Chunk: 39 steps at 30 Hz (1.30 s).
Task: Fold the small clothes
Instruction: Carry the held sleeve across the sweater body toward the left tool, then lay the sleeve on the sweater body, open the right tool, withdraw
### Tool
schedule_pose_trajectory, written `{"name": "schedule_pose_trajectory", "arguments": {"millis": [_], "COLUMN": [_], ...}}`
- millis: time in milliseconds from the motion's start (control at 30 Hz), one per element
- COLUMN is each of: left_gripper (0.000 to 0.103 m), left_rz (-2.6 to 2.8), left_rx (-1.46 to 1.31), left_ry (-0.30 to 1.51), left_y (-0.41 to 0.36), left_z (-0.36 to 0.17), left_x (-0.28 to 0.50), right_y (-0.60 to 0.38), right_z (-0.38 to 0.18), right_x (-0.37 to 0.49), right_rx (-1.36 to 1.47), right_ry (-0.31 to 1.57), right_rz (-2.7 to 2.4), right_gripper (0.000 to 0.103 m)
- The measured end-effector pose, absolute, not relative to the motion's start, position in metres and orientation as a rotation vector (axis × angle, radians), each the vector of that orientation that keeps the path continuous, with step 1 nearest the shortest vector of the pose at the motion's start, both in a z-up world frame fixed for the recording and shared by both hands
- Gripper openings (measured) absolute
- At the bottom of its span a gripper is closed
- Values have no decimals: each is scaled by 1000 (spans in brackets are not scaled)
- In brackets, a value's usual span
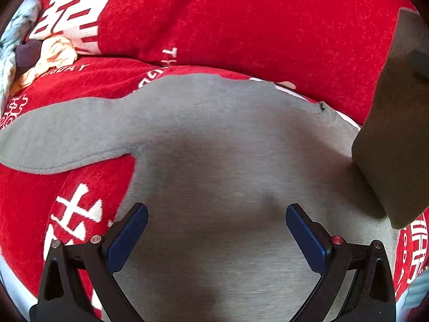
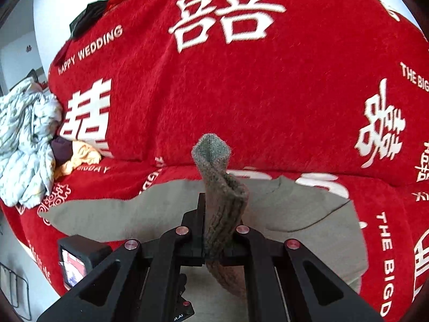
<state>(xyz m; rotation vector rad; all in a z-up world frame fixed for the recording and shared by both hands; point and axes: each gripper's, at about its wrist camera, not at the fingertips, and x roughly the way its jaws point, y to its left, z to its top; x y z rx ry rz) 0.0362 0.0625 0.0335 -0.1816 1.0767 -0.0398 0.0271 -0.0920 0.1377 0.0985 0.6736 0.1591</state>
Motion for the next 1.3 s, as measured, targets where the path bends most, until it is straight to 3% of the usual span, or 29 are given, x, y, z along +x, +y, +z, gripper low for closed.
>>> {"name": "schedule_pose_trajectory", "arguments": {"millis": [1300], "left_gripper": [103], "left_rz": [64], "left_rx": [-205], "left_ry": [1097], "left_y": [137], "left_z": [16], "left_x": [26], "right_y": [-8], "right_z": [14], "right_x": [88], "right_rx": [74], "right_ry": [965], "right_rz": [255], "right_gripper": [6]}}
